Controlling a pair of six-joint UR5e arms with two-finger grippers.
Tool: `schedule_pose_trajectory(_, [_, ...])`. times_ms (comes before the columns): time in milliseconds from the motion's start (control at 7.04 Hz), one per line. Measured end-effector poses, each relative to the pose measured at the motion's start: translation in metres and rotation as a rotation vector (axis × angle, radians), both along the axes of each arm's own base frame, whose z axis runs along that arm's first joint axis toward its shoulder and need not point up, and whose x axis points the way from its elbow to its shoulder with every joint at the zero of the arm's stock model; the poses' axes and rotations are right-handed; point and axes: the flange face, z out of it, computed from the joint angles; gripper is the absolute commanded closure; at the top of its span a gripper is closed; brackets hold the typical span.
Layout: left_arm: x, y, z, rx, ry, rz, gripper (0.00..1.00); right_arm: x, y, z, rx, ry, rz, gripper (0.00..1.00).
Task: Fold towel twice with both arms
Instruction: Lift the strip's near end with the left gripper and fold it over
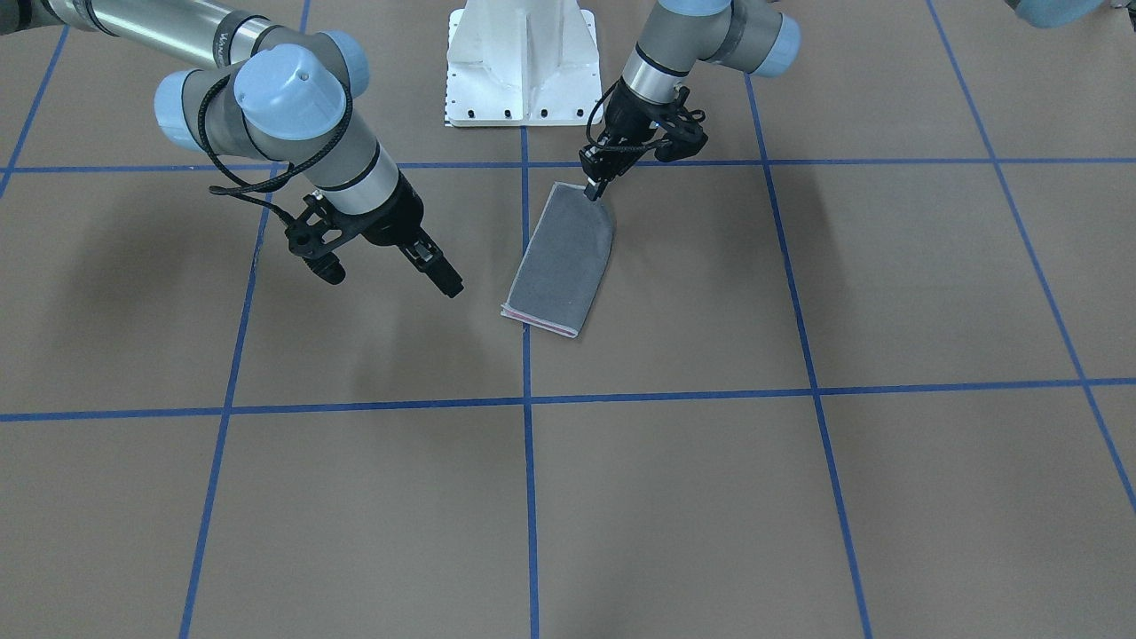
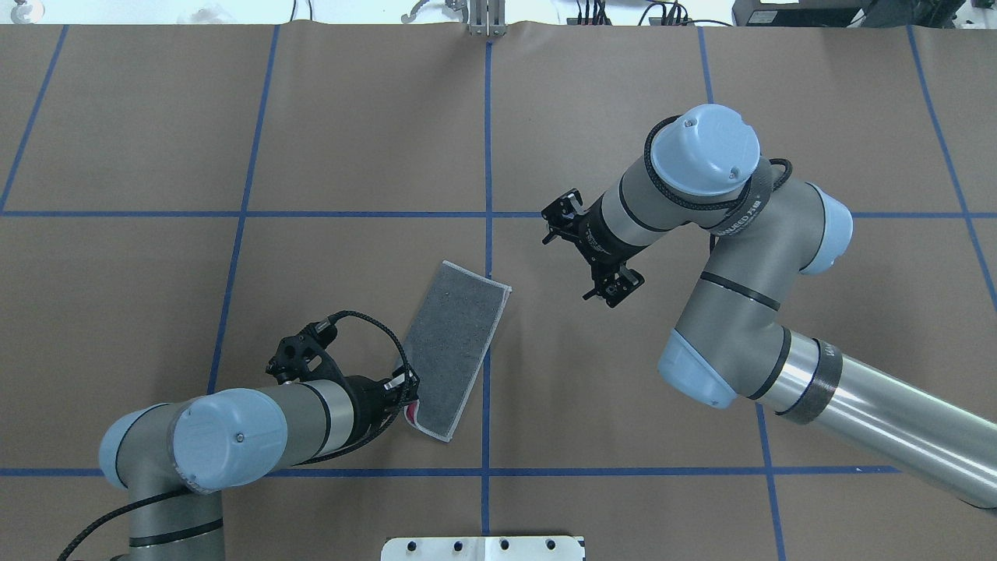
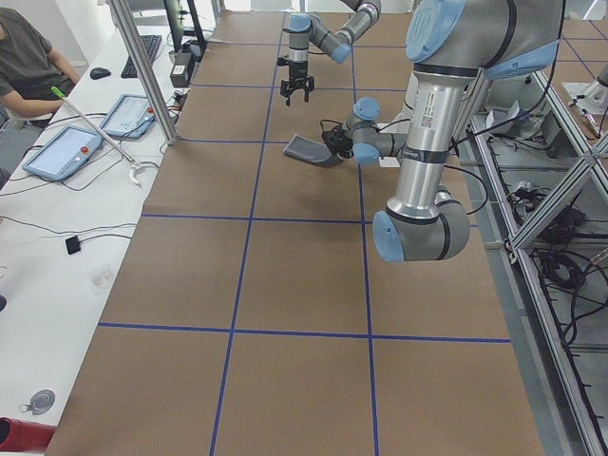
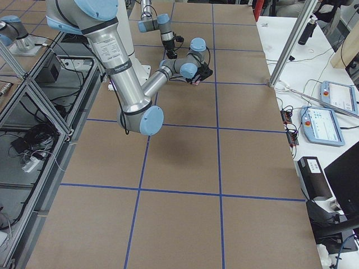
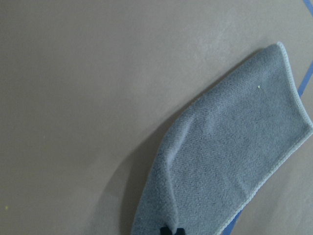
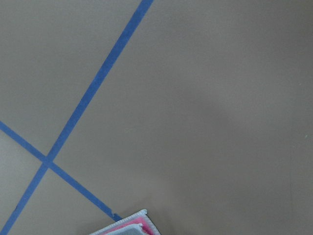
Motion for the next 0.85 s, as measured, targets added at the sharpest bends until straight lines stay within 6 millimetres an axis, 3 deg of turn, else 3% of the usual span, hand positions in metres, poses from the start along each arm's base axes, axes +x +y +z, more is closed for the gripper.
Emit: schedule_pose_trajectory(853, [-0.011, -0.016, 0.016, -0.002, -0.049, -0.028, 1.00, 0.003, 0.000, -0.008, 0.010, -0.012, 0.005, 0.00])
